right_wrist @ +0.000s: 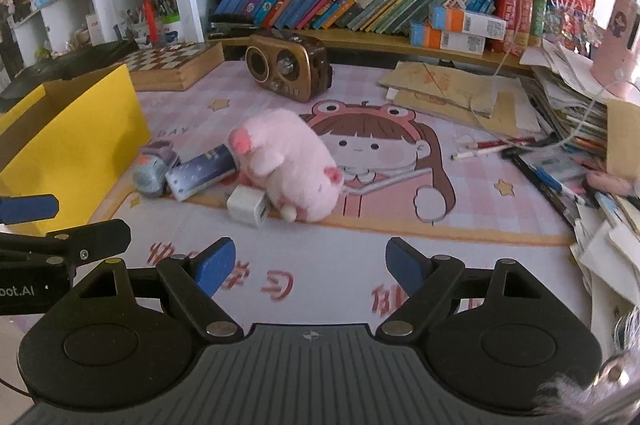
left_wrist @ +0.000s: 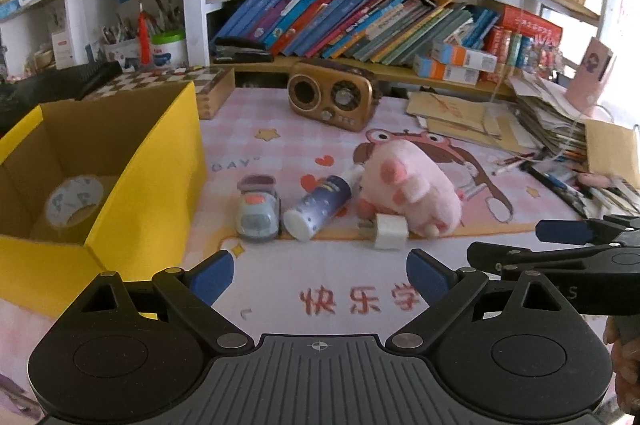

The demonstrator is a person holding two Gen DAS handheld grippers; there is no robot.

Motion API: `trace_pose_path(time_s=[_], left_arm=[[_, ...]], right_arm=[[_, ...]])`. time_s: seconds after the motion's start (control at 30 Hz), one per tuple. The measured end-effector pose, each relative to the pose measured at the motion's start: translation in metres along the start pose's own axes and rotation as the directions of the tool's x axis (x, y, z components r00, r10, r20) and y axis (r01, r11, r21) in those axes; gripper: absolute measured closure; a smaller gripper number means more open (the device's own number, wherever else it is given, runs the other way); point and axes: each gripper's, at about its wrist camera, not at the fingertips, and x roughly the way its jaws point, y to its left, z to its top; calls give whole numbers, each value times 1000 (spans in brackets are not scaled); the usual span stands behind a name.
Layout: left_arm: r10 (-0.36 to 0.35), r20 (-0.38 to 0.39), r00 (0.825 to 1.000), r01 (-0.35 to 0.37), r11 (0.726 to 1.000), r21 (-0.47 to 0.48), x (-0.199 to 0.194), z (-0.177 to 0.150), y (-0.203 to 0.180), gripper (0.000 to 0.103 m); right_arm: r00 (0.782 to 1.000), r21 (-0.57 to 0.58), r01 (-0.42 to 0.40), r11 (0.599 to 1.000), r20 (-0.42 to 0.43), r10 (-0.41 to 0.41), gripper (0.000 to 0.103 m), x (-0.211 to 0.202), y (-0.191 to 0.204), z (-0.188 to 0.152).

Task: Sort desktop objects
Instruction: 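Grasp the grey toy car with the left tool while the right tool grasps the pink pig plush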

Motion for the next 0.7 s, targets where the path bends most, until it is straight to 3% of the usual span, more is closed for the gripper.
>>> trace_pose_path(time_s=[0.17,0.43,0.57,0.63,0.7], left_arm=[[56,12,998,-56,998,7,16,11,0,8],[141,24,990,-140,990,-18,44,32,3,8],[214,5,977,-214,976,-28,63,37,8,11],[233,-17,972,-234,970,-64,73,38,12,20],[248,-42,968,-251,964,-92,83,36,16,47]], right_arm=[[999,-17,-31,999,8,31,21,25,-5,18],[995,-136,-96,986,12,98,21,65,0,48],[994,-158,-105,982,0,106,21,79,-1,54],[994,-156,-112,981,-4,113,21,84,-2,56],[993,-158,-120,980,-7,121,21,88,-3,57]])
